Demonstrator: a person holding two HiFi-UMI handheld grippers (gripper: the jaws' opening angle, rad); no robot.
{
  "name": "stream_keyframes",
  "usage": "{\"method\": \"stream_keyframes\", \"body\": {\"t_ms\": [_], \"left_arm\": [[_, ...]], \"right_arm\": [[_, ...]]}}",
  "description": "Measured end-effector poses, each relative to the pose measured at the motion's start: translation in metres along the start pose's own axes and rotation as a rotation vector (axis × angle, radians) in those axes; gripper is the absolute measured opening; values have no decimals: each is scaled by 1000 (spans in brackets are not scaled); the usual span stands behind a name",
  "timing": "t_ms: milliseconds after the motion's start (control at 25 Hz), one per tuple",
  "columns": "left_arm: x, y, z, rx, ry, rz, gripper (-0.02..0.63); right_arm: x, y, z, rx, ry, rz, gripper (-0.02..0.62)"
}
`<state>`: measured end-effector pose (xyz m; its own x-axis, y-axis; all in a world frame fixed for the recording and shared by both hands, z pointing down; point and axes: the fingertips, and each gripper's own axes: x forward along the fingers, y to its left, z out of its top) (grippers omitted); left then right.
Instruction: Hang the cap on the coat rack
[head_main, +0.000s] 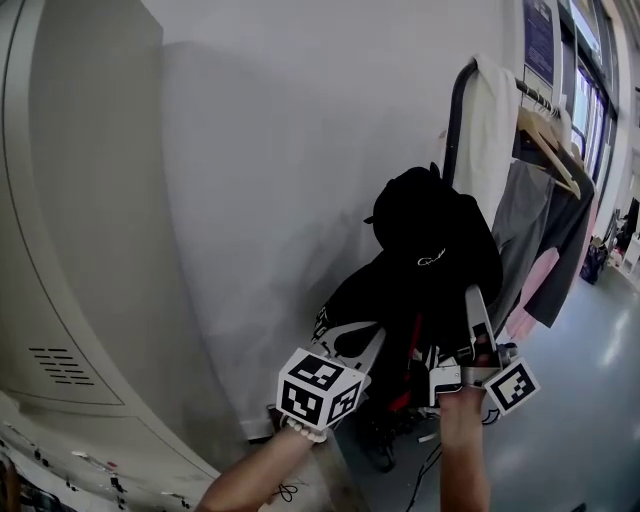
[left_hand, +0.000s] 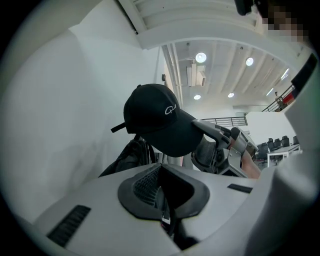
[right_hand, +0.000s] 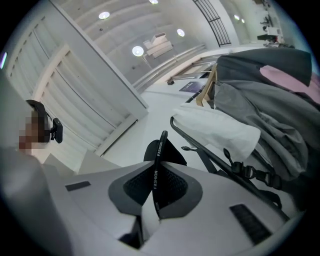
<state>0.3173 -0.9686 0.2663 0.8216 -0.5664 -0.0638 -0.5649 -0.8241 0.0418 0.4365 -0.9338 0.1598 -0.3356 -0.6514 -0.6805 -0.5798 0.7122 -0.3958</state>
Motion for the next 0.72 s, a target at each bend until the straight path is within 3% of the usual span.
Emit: {"method": "stream_keyframes", "body": {"t_ms": [400, 560, 720], "left_arm": [[3, 27, -11, -12, -1, 53, 3], [-3, 35, -21, -23, 13, 74, 3], [-8, 39, -30, -42, 26, 81, 3]], "right_arm": [[83, -22, 32, 30, -28, 90, 18], [94, -40, 41, 85, -73, 61, 18], [70, -66, 37, 178, -117, 23, 18]]}}
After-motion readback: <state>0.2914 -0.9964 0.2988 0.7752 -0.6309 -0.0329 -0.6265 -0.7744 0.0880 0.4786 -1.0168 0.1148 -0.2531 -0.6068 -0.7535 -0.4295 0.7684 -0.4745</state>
